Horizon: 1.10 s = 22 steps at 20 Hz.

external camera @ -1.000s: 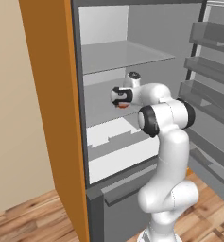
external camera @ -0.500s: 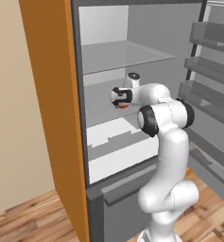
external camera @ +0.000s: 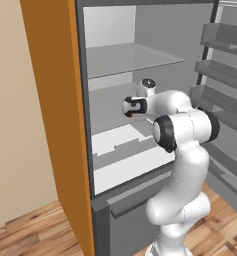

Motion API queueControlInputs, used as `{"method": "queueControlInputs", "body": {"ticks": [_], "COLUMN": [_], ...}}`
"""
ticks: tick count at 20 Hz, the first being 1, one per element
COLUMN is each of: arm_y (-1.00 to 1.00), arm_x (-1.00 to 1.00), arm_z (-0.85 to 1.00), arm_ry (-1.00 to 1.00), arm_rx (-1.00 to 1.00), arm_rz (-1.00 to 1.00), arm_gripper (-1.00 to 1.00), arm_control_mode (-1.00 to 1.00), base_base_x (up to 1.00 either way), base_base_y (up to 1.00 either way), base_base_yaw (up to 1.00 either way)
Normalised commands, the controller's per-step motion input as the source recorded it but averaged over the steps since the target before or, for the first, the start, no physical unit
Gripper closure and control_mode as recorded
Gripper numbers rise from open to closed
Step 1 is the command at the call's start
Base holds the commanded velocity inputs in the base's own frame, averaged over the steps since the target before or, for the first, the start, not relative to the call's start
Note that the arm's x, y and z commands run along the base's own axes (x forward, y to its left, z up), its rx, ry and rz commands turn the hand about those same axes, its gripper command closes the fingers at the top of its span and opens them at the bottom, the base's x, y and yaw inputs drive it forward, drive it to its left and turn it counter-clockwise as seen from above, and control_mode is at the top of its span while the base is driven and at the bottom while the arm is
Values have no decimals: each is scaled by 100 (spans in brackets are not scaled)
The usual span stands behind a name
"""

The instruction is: Place the cold items (mango and squash) from the fridge in one tupperware on the dining counter. Place the warm items (kebab skewer and hot dog) in the stove area in another tupperware.

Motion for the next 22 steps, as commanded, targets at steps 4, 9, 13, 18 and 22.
{"method": "queueControlInputs", "body": {"ticks": [4, 9, 13, 18, 22], "arm_y": [-11, -2, 0, 0, 2], "arm_x": [-99, -100, -100, -100, -100], "arm_z": [36, 86, 85, 41, 0], "arm_ry": [-16, -1, 21, 32, 20], "arm_rx": [0, 2, 4, 4, 0], "arm_rz": [-11, -8, -8, -6, -4], "arm_gripper": [100, 100, 100, 100, 100], "arm_control_mode": [-100, -100, -100, -100, -100], "base_base_x": [0, 0, 0, 0, 0], "base_base_y": [0, 0, 0, 0, 0], "base_base_yaw": [0, 0, 0, 0, 0]}}
